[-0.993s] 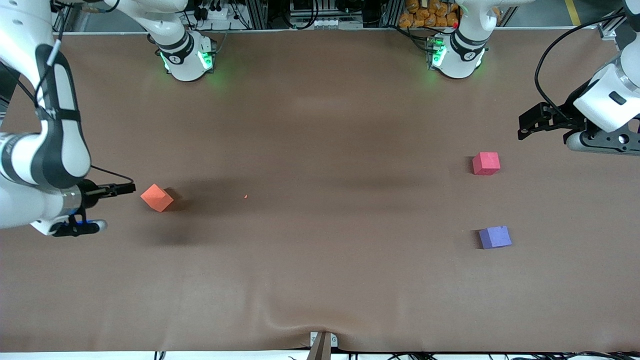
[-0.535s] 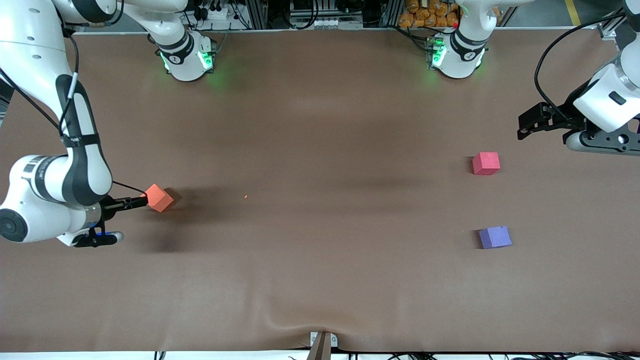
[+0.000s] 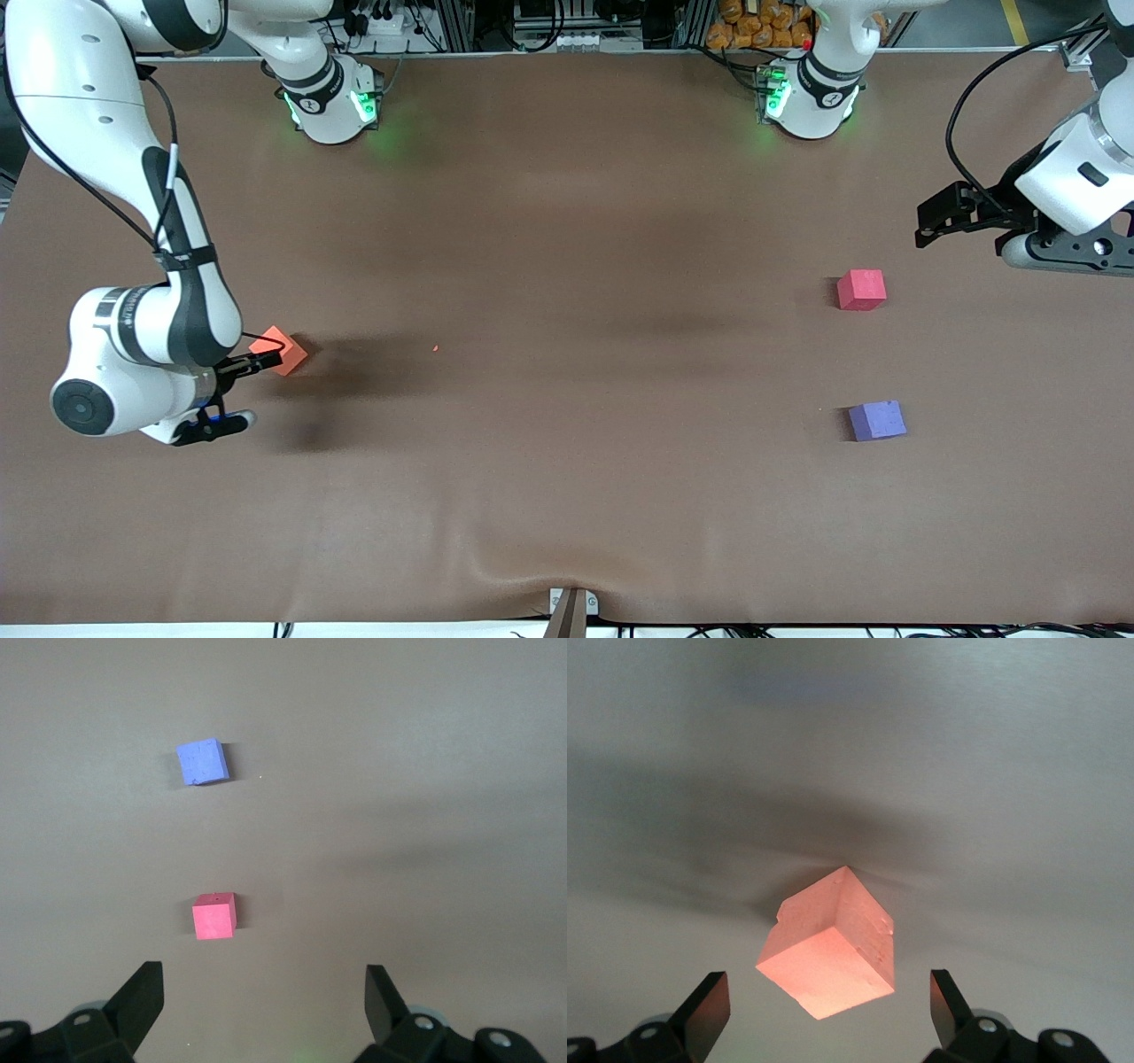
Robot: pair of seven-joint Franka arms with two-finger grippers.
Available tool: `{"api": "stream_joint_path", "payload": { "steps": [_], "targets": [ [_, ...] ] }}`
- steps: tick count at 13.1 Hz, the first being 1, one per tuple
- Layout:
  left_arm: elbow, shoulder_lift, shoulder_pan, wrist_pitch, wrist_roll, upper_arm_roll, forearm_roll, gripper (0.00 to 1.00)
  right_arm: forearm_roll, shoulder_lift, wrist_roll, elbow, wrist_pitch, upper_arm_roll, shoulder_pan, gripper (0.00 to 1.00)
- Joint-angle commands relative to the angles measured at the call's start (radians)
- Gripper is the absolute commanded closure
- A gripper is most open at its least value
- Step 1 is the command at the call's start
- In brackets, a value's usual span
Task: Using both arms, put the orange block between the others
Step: 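Reach the right gripper down to the orange cube, then close the right gripper on the orange cube and lift it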
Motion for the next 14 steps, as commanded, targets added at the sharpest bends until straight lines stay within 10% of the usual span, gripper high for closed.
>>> {"api": "stream_joint_path", "payload": {
  "steps": [1,14],
  "targets": [
    [0.023,0.010,-0.001,-0.017,-0.014,-0.001,-0.023,0.00,-0.021,0.020,-0.041,-0.015,0.014,-0.001,0.007,0.00],
    [0.023,0.011,0.000,-0.013,-0.015,-0.004,-0.037,0.00,-0.136,0.049,-0.053,-0.056,0.015,-0.001,0.072,0.00]
  ]
}}
